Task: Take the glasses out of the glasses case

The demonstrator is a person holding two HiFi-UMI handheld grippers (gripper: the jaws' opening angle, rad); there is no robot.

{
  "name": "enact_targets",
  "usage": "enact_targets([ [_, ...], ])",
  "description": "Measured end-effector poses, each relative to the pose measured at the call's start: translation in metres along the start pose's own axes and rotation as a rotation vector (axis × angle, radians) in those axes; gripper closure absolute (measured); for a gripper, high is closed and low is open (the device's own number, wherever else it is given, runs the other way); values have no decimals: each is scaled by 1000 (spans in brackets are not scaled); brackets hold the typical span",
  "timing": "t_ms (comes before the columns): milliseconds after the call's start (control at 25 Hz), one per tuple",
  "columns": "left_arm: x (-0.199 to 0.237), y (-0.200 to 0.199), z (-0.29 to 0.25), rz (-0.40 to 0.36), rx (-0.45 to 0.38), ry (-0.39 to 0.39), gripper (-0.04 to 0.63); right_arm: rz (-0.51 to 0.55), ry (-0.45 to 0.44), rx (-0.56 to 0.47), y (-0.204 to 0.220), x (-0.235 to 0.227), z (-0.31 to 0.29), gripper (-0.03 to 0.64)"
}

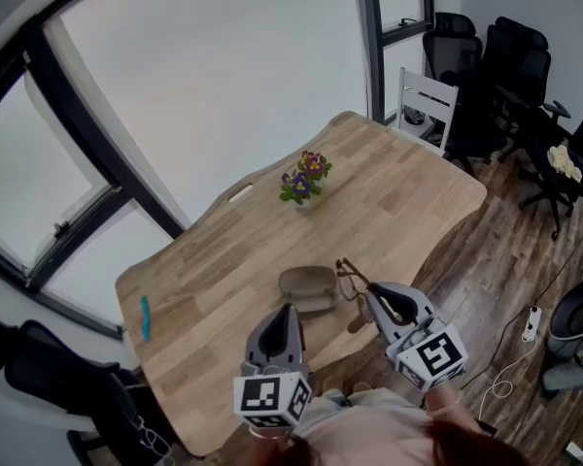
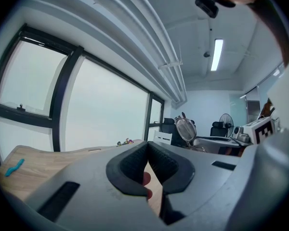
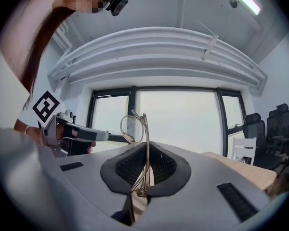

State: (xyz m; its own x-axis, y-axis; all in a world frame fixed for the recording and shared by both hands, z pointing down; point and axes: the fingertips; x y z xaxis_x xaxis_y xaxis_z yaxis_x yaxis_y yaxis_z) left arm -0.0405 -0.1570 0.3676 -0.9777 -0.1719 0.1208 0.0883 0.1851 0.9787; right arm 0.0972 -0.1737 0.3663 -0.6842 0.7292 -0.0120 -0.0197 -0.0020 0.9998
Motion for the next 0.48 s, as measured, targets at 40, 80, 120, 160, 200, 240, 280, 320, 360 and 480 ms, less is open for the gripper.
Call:
enact_targets([
  [40,-1,0,1,1,-3,-4,594,2,-3,0,0,0,2,603],
  [80,-2,0,2,2,-6,-8,594,4,-6,-1,0,0,4,603],
  [120,-4,0,3,2,-8,-13,594,5,-9,0,0,-1,6,603],
  [160,-5,0,4,2,-8,-18,594,6,-11,1,0,-1,8,603],
  [200,-6,0,5,3,-8,-22,594,6,-14,2,0,-2,10,603],
  [240,-7,0,6,4,-7,-27,594,6,-16,2,0,-2,11,603],
  [280,-8,1,7,5,-5,-31,594,6,-19,1,-1,-3,12,603],
  [320,-9,1,7,5,-4,-35,594,6,-21,0,-1,-4,13,603],
  [360,-10,2,7,5,-4,-38,594,7,-24,-1,-1,-5,14,603],
  [480,-14,6,8,5,2,-44,594,7,-29,2,2,-7,15,603],
])
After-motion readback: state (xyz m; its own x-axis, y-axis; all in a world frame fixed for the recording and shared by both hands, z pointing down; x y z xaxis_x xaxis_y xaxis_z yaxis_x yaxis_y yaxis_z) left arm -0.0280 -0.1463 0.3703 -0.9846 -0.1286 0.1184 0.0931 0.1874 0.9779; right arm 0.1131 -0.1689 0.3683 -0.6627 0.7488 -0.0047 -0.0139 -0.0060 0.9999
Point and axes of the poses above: the fingertips, and each gripper's own axes: z backward along the fingers, x to its left, y out of its underside, and after that the axes turned 7 degrees about -y, right-handed
